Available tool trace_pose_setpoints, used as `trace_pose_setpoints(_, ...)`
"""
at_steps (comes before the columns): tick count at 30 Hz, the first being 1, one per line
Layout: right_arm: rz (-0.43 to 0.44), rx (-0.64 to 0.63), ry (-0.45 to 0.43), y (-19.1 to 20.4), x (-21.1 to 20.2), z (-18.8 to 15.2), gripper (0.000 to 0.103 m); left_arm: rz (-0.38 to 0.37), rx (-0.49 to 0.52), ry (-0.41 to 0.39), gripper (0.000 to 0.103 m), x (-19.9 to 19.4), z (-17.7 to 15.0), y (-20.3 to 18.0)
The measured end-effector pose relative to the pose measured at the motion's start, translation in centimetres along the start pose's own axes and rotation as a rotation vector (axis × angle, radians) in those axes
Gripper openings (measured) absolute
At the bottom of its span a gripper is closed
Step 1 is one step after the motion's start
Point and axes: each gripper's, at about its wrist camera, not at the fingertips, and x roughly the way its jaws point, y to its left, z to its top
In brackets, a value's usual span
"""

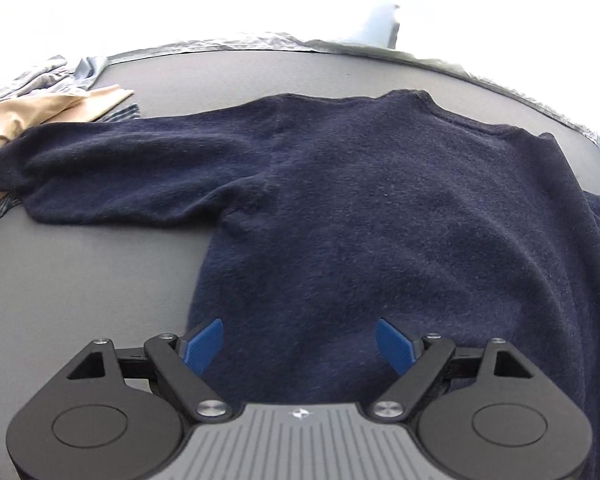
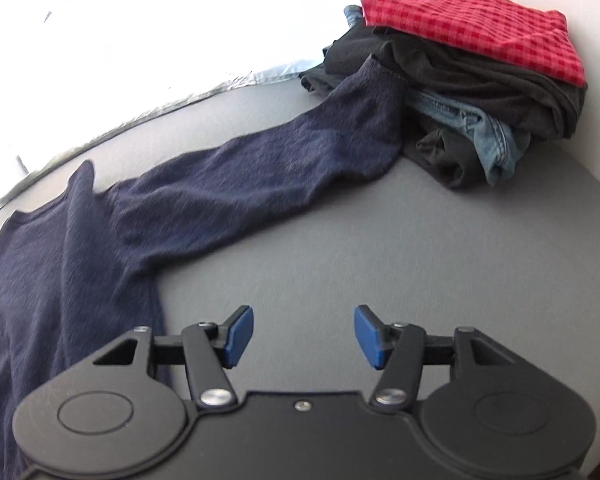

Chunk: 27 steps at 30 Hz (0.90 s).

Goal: Fold clothes

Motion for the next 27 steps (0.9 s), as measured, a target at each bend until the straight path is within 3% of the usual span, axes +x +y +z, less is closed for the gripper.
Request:
trace_pose_setpoints(4, -0.065, 0.026, -0.05, -1.2, 4.5, 5.0, 0.059, 0.01, 0.083, 0.061, 0.085, 4.2, 1.5, -3.7)
trace_pose_setpoints(7, -0.133, 0.058, -0.08, -2.9, 7.7, 8.7, 0.06, 0.055, 0.083, 0.077, 0.096, 5.5, 2.2, -4.7)
trace_pose_setpoints(9, -0.172, 0.052, -0.112, -3.9, 9.5, 10.6, 0.068, 0.047, 0.059, 0.093, 0.103, 5.9, 2.4, -4.5)
trace_pose_setpoints(11, -0.191, 0.024, -0.144, -4.6, 11.3, 11.9, 0.072, 0.034, 0.033, 0.102, 0.103, 6.3, 2.5, -4.1)
trace_pose_setpoints(18, -0.212, -0.053, -0.191, -5.5, 15.5, 14.2, 0.071, 0.027, 0.026, 0.105, 0.103, 6.4, 2.5, -4.0)
trace_pose_setpoints(19, -0.204, -0.052, -0.191, -5.5, 15.6, 14.3, 0.068, 0.026, 0.027, 0.108, 0.103, 6.5, 2.6, -4.0)
trace_pose_setpoints(21, -0.243, -0.059, -0.178, -5.4, 15.6, 14.5, 0.034, 0.024, 0.032, 0.108, 0.103, 6.5, 2.6, -4.0)
trace_pose_setpoints(23, -0.247, -0.041, -0.185, -5.7, 14.7, 14.5, 0.014, 0.024, 0.032, 0.105, 0.103, 6.5, 2.6, -4.0)
trace_pose_setpoints(24, -0.215, 0.0, -0.198, -6.1, 13.8, 14.4, 0.013, 0.024, 0.033, 0.103, 0.103, 6.5, 2.5, -4.0)
trace_pose_setpoints(27, -0.23, 0.043, -0.266, -6.3, 9.8, 13.8, 0.012, 0.023, 0.034, 0.094, 0.103, 6.5, 2.4, -4.1)
